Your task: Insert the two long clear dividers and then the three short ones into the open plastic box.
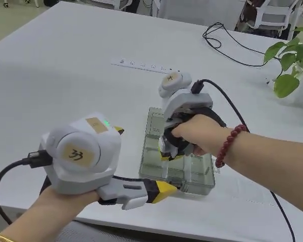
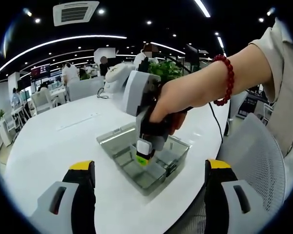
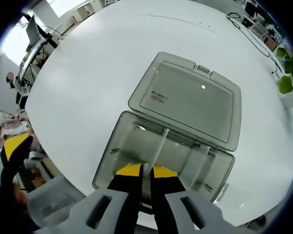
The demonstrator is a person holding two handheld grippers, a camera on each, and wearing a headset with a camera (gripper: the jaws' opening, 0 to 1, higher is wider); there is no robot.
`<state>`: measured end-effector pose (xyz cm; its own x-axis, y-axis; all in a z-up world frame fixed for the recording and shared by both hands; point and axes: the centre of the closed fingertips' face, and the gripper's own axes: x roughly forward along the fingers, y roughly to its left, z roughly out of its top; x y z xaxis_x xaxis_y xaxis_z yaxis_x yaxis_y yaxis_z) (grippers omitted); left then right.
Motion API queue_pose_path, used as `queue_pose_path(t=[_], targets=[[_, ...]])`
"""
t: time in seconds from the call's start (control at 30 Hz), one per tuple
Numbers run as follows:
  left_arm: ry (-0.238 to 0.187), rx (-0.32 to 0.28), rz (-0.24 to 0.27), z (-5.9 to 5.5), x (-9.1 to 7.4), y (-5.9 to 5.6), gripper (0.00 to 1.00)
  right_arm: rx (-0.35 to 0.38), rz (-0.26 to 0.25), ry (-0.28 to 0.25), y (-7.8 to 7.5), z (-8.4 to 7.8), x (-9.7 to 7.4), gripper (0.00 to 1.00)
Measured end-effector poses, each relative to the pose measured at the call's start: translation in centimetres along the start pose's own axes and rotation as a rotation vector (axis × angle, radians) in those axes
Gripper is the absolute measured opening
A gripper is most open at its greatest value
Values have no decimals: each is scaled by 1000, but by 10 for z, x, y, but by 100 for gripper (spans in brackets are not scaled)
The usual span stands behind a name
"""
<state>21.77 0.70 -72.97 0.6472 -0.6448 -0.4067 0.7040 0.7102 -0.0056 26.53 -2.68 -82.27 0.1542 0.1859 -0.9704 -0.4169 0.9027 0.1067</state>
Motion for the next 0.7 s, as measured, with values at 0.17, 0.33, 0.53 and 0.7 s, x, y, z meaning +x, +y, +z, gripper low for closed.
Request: queue_pose_path(t=[0.17, 0.33, 0.53, 0.7], targets=[[-6, -10, 14, 1, -1, 3, 95, 16, 6, -8, -5, 5, 5, 7], [-5, -11, 22, 0, -2, 4, 95, 38, 45, -30, -7, 7, 6, 8], [-1, -10, 29, -1, -4, 5, 94, 47, 122, -88, -6, 14, 4, 11], [2, -12, 35, -1, -6, 5, 95, -2, 154, -160, -6, 20, -5, 19]])
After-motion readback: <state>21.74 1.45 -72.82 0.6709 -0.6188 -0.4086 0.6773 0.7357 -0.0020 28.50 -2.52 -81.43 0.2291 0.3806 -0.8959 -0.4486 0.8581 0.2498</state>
